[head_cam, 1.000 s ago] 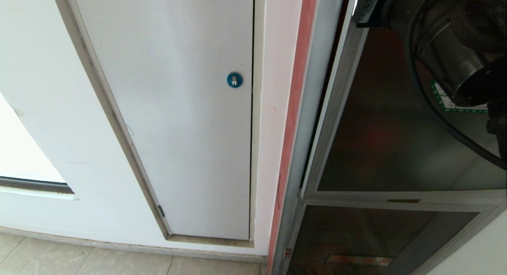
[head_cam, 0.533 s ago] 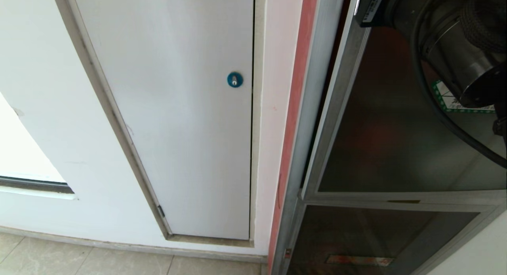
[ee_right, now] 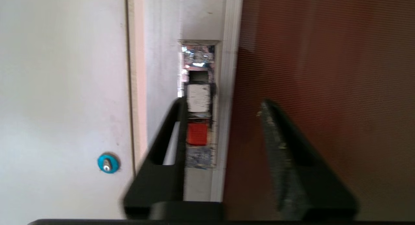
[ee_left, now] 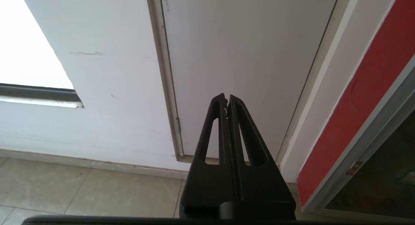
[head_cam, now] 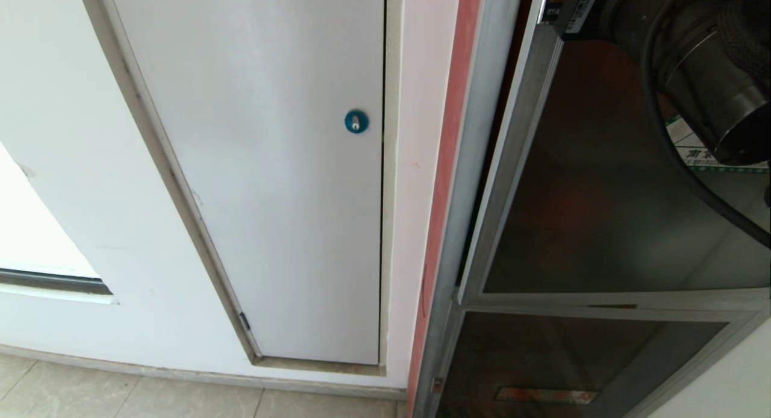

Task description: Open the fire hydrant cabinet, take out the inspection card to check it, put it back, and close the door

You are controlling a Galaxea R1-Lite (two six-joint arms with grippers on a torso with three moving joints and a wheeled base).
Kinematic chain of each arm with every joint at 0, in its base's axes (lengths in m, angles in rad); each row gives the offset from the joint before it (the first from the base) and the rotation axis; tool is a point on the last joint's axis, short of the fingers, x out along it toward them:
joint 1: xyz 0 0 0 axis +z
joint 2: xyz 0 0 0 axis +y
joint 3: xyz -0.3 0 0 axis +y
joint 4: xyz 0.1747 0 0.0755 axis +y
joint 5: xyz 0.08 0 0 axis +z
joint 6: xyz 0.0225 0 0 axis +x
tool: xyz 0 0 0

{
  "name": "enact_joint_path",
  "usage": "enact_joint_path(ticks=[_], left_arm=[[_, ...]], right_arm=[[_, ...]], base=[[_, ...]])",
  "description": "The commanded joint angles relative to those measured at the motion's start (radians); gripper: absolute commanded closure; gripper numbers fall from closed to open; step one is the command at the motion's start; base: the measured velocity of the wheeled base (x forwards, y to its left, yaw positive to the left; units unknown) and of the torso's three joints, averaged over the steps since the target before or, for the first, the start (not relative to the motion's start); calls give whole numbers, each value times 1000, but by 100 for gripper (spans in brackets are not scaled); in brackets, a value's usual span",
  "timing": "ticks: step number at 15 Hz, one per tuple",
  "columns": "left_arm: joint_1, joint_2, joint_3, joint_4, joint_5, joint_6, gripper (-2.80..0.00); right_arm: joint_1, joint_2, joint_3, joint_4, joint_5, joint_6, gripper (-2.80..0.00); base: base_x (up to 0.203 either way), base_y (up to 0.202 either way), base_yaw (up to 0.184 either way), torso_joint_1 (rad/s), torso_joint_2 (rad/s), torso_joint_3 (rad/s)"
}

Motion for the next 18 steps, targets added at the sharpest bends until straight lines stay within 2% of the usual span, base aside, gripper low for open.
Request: enact_joint_path(ticks=[1,12,18], left_arm=[[0,0,20,-1,1,0,0],[0,0,20,-1,1,0,0],[0,0,20,-1,1,-1,0]], right_arm=[[5,-15,1,19,5,-3,-280],[72,-83,91,42,4,-2,-280],[83,-137,216,34,-3,5,-280]], base=[[0,0,0,0,0,0],[0,0,0,0,0,0],[0,0,0,0,0,0]])
